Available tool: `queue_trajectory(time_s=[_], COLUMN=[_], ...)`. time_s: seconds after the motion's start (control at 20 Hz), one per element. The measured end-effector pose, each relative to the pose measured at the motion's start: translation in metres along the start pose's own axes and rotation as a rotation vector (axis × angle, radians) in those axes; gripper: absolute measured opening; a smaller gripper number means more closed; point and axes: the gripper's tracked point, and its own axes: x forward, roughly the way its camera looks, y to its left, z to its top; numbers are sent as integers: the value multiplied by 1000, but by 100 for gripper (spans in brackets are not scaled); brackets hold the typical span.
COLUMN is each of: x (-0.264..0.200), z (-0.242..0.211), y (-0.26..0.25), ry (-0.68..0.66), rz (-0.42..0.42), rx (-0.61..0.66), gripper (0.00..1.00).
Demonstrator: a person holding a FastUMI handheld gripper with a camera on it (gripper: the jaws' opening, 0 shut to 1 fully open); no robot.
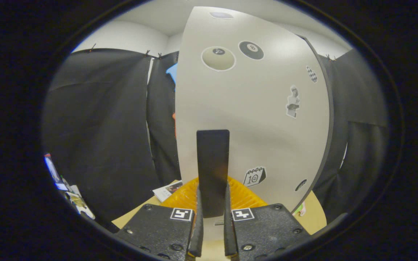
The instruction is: Open the shoe cabinet door, grab the shoes and put them into the shoe cabinet, then close the shoe cabinet door.
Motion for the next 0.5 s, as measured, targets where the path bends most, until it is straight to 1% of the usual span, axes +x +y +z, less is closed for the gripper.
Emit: queue_trajectory(time_s=[0.1,0.2,0.35,0.5], x=[-24,-21,-29,-40], z=[-3,-4,-4,-5], y=[-10,-12,-20,-29], ry=[-4,-7,-15,-20], rz=[37,52,51,33], rx=[11,10,-1,-7], gripper=[26,26,26,26])
